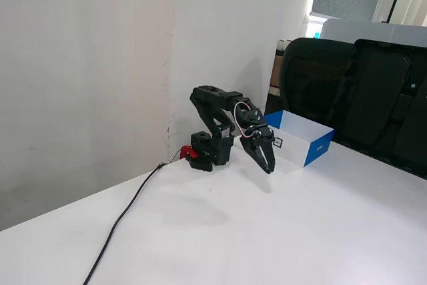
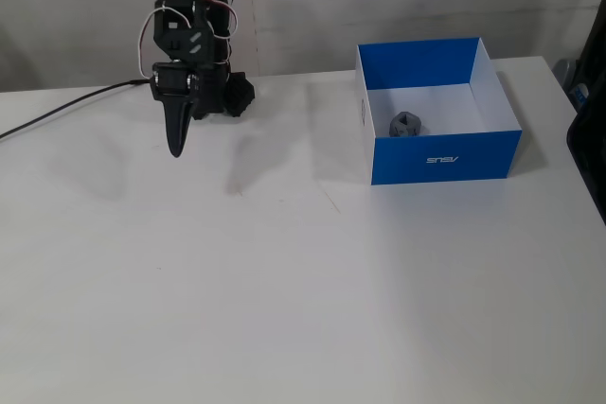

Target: Grasp the gray block and put it in the box.

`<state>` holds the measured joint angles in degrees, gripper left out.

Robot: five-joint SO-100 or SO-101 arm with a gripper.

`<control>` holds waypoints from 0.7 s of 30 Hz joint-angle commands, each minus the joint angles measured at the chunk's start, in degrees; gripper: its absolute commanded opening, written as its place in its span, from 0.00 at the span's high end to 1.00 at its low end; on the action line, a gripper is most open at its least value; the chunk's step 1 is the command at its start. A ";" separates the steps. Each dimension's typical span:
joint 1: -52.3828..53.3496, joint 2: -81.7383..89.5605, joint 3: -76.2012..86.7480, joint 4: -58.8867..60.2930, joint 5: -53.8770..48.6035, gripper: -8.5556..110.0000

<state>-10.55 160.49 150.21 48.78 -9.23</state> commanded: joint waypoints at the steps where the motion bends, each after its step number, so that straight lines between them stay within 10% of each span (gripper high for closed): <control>1: -0.88 9.84 3.60 -2.99 -0.97 0.93; 21: 5.45 33.84 17.58 2.29 -0.44 0.93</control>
<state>-7.29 193.54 168.57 49.83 -9.93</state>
